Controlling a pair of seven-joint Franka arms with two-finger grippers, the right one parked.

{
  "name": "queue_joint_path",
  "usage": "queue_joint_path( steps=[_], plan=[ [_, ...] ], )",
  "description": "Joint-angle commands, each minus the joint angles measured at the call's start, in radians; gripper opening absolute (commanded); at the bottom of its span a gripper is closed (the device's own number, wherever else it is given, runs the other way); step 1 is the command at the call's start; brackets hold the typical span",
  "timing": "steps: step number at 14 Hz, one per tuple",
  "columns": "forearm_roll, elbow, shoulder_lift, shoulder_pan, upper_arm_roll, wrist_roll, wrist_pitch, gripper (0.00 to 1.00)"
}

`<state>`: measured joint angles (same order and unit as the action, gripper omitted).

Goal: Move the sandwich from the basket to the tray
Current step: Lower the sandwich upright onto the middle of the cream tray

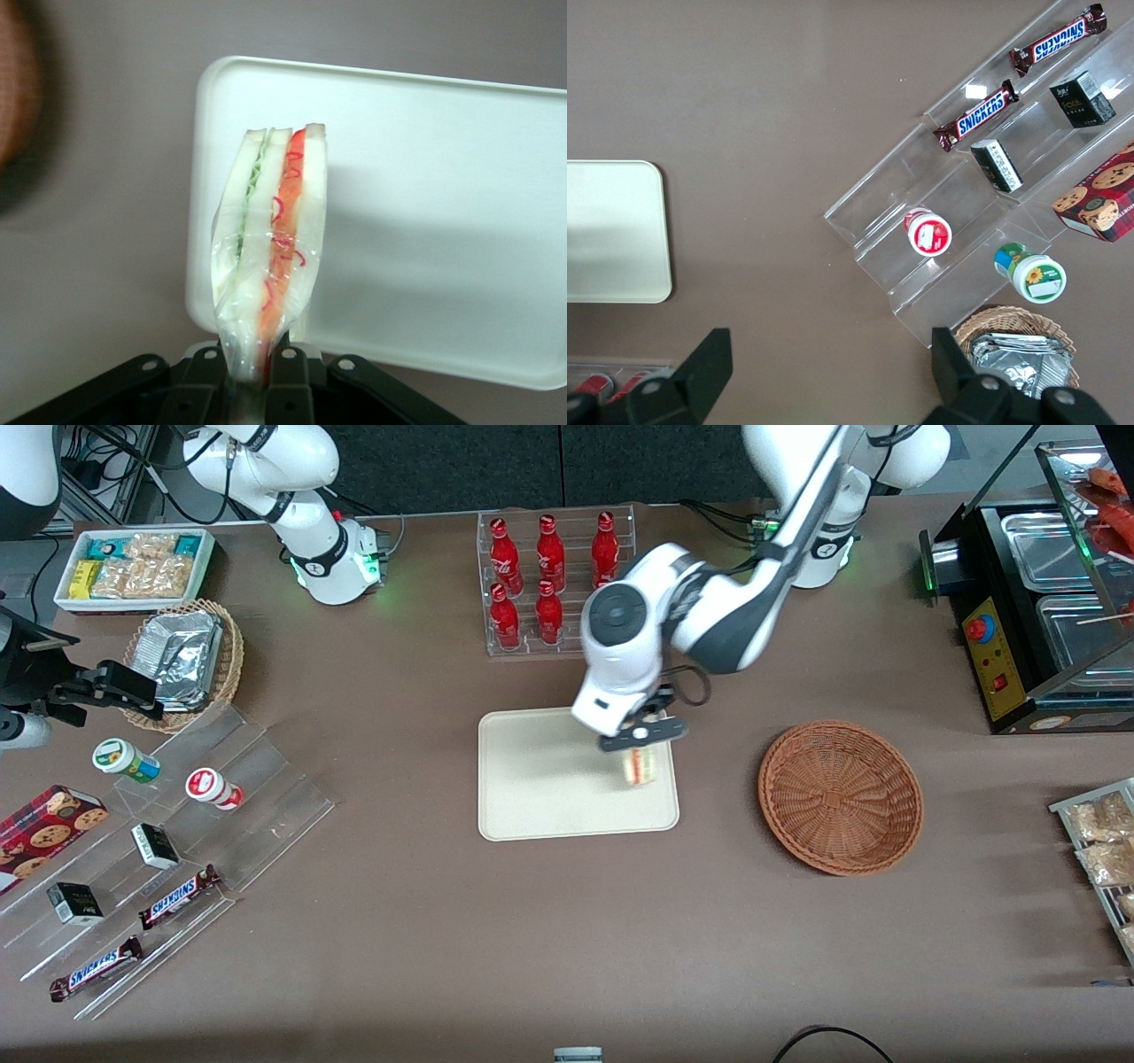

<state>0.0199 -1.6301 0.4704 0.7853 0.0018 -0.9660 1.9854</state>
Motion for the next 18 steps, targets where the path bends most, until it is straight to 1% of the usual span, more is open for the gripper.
queue_joint_path(
  steps=[1, 5, 11, 13, 14, 15, 16, 17, 18],
  plan=[
    [-0.003, 0.055, 0.085, 0.076, 0.02, -0.059, 0.081, 0.0],
    [0.002, 0.056, 0.146, 0.133, 0.02, -0.062, 0.137, 0.0],
    [0.005, 0.056, 0.18, 0.141, 0.02, -0.068, 0.156, 0.0],
    [0.003, 0.059, 0.183, 0.141, 0.021, -0.068, 0.158, 0.42],
    [0.003, 0.058, 0.188, 0.141, 0.021, -0.068, 0.156, 0.44],
    [0.003, 0.058, 0.188, 0.141, 0.021, -0.068, 0.158, 0.61],
    [0.003, 0.058, 0.189, 0.141, 0.02, -0.068, 0.158, 0.74],
    [0.003, 0.059, 0.189, 0.141, 0.021, -0.065, 0.156, 0.99],
    [0.003, 0.061, 0.18, 0.138, 0.021, -0.065, 0.151, 1.0]
  ],
)
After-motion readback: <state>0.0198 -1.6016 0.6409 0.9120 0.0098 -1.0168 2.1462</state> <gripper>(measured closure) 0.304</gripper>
